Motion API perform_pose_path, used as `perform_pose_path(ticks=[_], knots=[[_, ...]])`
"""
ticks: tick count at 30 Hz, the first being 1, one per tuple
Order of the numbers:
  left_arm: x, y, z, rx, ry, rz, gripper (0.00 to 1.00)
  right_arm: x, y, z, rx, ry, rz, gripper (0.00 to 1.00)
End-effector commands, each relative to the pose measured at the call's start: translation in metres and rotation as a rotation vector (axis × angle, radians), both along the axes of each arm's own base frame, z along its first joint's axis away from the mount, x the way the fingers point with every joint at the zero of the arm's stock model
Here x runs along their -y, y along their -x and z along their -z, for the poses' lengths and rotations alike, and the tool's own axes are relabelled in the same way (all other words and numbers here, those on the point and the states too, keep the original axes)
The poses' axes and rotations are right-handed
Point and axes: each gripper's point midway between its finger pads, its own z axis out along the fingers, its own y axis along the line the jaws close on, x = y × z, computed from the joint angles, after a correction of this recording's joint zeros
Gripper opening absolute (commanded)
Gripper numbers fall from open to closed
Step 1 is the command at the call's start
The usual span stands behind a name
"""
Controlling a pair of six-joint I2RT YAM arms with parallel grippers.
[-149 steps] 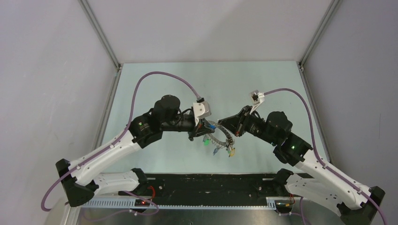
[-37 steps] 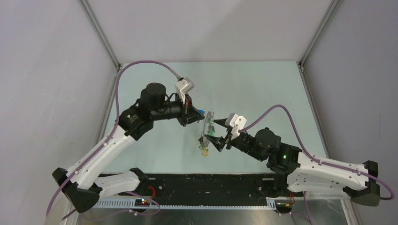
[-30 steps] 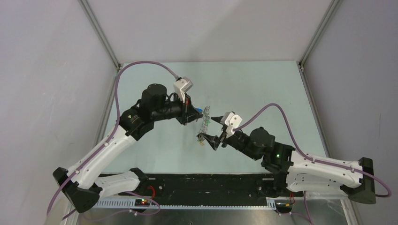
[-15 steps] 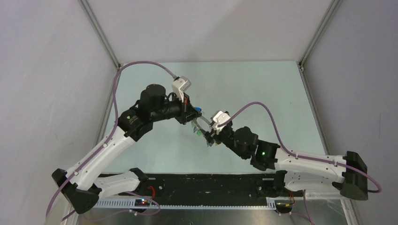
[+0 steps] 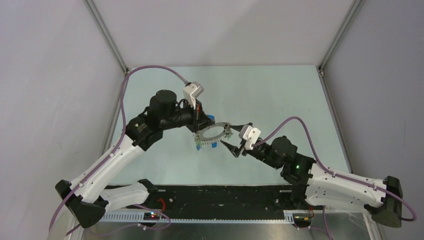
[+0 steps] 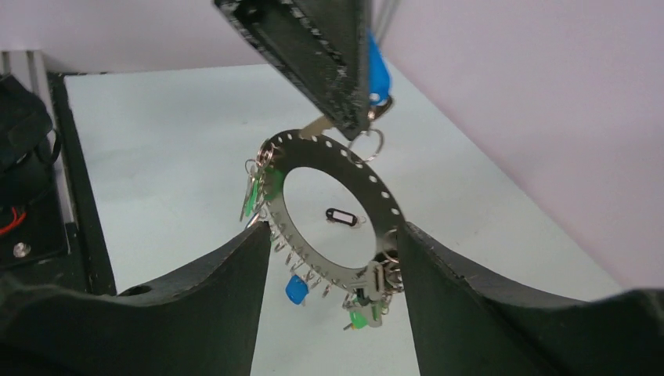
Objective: Remove the keys from the keyring
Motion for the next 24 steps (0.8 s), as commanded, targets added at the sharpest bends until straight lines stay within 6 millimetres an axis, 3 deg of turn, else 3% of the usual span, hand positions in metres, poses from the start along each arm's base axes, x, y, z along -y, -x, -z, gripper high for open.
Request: perform_pose_path(ticks=[1,13,24], knots=[[0.004,0.003,-0.017,0.005,0.063,0.005,0.00,-0.015,0.011,-0.012,0.128,0.002,-0.111,0.64],[0.006,0.014,-0.017,-0.061,0.095,0.029,0.00,-0.030,-0.015,-0.020,0.201,-0.039,-0.059,0.50],[0.010,0.026,-0.016,-0.117,0.119,0.072,0.00,-0.036,-0.026,-0.024,0.222,-0.074,-0.035,0.23]])
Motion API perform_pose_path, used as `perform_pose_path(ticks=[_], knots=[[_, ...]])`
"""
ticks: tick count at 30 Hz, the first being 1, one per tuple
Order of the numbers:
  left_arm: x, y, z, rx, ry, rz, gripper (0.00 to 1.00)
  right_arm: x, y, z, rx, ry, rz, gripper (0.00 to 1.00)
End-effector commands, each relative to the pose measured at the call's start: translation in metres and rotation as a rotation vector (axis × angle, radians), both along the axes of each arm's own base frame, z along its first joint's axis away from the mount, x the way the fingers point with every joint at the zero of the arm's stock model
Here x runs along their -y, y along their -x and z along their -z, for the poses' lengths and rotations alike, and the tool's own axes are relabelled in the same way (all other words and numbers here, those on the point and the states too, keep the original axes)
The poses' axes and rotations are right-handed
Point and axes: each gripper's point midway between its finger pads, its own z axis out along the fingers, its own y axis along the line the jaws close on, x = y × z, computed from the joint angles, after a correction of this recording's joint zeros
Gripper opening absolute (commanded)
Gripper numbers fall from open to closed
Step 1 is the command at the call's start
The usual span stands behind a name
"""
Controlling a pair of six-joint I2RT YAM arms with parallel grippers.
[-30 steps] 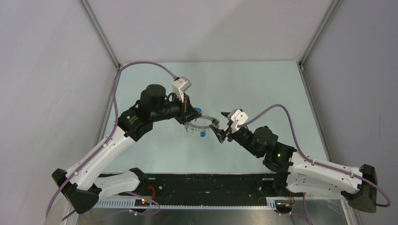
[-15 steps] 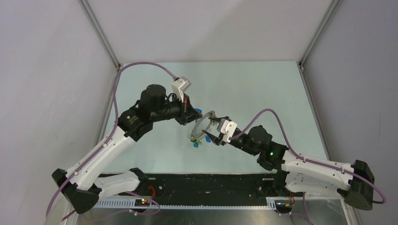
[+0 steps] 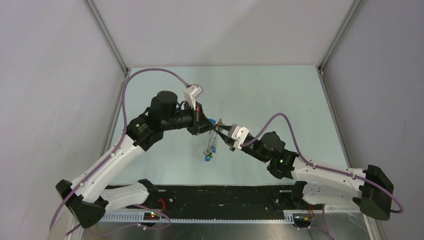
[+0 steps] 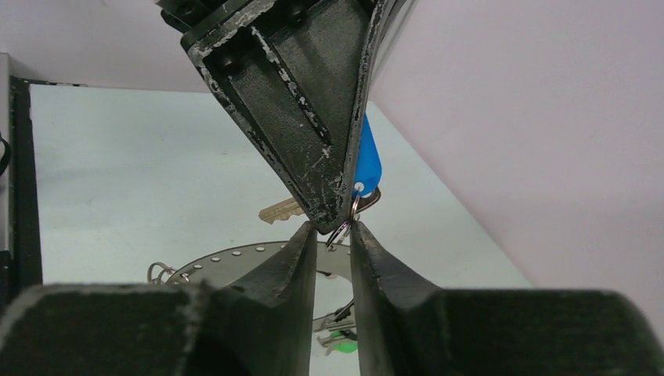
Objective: Remove the keys from the keyring
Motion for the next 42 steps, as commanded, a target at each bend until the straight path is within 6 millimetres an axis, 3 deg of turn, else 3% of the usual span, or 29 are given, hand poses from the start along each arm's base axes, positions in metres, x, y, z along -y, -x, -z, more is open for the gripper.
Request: perform_pose_path(ticks=[1,5,23,31,35,37,42], knots=[[0.005,0.012,-0.024,0.010,0.088,0.055,0.00,0.002,-0.004,-0.021,0.046,-0.074,0.016,0.18],[0.004,0.012,-0.030,-0.003,0.110,0.065,0.00,0.005,-0.006,-0.011,0.019,-0.038,0.029,0.00],[-0.006,0.004,-0.044,-0.033,0.158,0.069,0.00,0.026,0.013,-0.004,-0.045,-0.018,-0.048,0.00],[-0.002,0.007,-0.035,-0.071,0.153,0.100,0.00,0.031,0.019,-0.012,-0.012,-0.074,-0.067,0.00],[-0.005,0.008,-0.042,-0.028,0.156,0.100,0.00,0.031,0.018,-0.002,-0.032,-0.043,-0.059,0.37],[-0.005,0.010,-0.045,-0.020,0.161,0.109,0.00,0.031,0.016,0.001,-0.038,-0.035,-0.051,0.43],[-0.004,0.014,-0.041,-0.031,0.159,0.121,0.00,0.028,0.015,0.000,-0.035,-0.042,-0.056,0.45]])
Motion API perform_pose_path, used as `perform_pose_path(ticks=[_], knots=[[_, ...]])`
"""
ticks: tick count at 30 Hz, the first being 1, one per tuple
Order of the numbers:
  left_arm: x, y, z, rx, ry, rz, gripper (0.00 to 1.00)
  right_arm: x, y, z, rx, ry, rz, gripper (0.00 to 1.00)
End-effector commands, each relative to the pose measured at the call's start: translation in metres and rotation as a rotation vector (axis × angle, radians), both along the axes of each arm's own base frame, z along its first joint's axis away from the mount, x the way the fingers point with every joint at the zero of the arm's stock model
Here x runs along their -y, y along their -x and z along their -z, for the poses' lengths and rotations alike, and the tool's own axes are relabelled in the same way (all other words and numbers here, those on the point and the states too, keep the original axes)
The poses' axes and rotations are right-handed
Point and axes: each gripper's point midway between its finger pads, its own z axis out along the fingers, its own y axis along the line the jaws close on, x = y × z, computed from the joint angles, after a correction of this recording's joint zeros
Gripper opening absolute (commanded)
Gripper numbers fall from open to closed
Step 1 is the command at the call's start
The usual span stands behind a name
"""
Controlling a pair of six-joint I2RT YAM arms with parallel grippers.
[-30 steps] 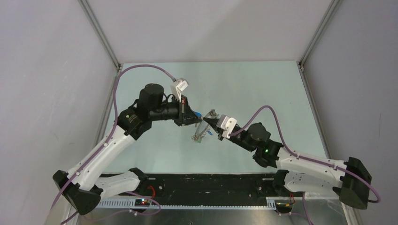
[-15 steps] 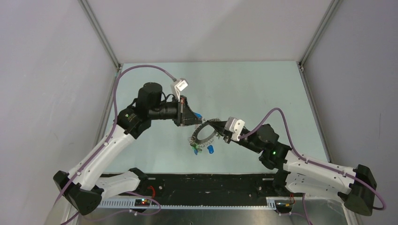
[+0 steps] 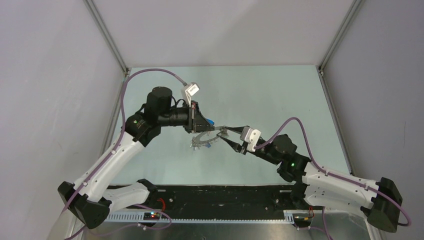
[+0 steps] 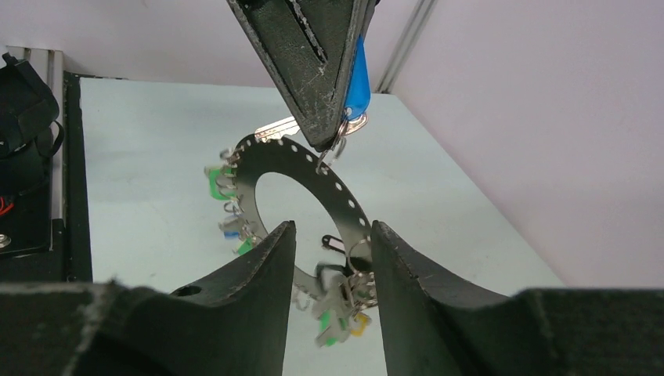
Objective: Remove the keys from the keyring
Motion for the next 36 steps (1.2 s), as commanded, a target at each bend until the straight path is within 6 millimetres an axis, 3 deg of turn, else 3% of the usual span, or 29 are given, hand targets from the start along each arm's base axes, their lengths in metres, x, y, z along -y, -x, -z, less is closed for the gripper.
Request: perform_pose_path(ticks=[1,15,31,36], knots=[[0.001,0.005,-0.035,0.111,0.077,0.028,0.00,0.000,-0.003,-0.012,0.017,-0.045,0.010,0.46],[0.002,0.006,-0.035,0.091,0.081,0.025,0.00,-0.021,-0.004,-0.028,0.056,-0.114,-0.041,0.47],[0.005,0.008,-0.029,0.076,0.073,0.036,0.00,-0.031,-0.016,-0.043,0.095,-0.180,-0.022,0.38],[0.005,0.008,-0.028,0.070,0.071,0.040,0.00,-0.031,-0.015,-0.045,0.098,-0.184,-0.022,0.29]])
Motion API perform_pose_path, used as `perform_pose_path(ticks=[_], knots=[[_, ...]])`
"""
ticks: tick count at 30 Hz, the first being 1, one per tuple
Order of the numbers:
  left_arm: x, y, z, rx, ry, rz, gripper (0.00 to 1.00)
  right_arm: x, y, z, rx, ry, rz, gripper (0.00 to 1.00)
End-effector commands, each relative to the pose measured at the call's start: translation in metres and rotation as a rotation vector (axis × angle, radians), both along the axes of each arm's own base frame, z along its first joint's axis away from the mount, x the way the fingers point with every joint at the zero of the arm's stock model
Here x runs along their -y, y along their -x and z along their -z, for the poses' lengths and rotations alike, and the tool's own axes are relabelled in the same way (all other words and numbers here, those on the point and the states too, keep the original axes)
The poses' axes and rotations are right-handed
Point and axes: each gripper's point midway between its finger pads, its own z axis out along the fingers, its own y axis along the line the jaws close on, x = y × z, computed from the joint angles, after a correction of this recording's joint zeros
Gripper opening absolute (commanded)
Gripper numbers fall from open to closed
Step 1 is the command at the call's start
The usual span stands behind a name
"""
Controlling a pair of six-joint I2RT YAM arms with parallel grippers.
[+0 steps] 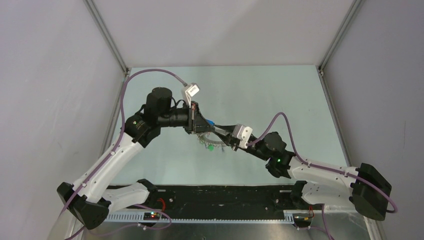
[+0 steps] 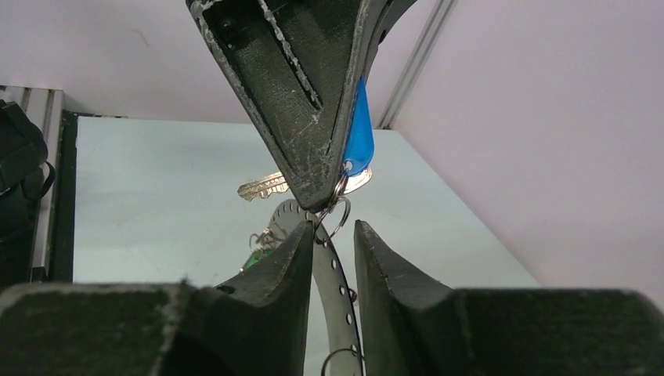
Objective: Remove the keys from the keyring
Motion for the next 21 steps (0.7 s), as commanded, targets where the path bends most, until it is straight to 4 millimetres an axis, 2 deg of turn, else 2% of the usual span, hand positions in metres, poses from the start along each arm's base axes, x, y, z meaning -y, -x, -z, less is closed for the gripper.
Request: perform_pose_path(ticks=[1,4,5,7,11,14,21], knots=[[0.004,0.002,-0.024,0.062,0.064,0.026,0.00,0.003,-0.001,-0.041,0.058,-0.106,0.008,0.29],[0.005,0.002,-0.023,0.055,0.062,0.027,0.00,0.003,-0.001,-0.042,0.058,-0.107,0.006,0.22],[0.005,0.002,-0.023,0.055,0.062,0.028,0.00,0.003,-0.001,-0.041,0.058,-0.105,0.005,0.12],[0.005,0.002,-0.024,0.058,0.064,0.027,0.00,0.002,-0.001,-0.037,0.053,-0.089,0.006,0.00],[0.002,-0.003,-0.026,0.064,0.064,0.008,0.00,0.007,0.003,-0.030,0.034,-0.045,0.002,0.00],[-0.001,-0.010,-0.018,0.034,0.055,-0.011,0.00,0.008,0.014,-0.026,0.040,-0.016,-0.044,0.00],[0.002,-0.014,-0.007,-0.008,0.044,0.002,0.00,0.013,0.038,-0.035,0.096,-0.005,-0.124,0.00]])
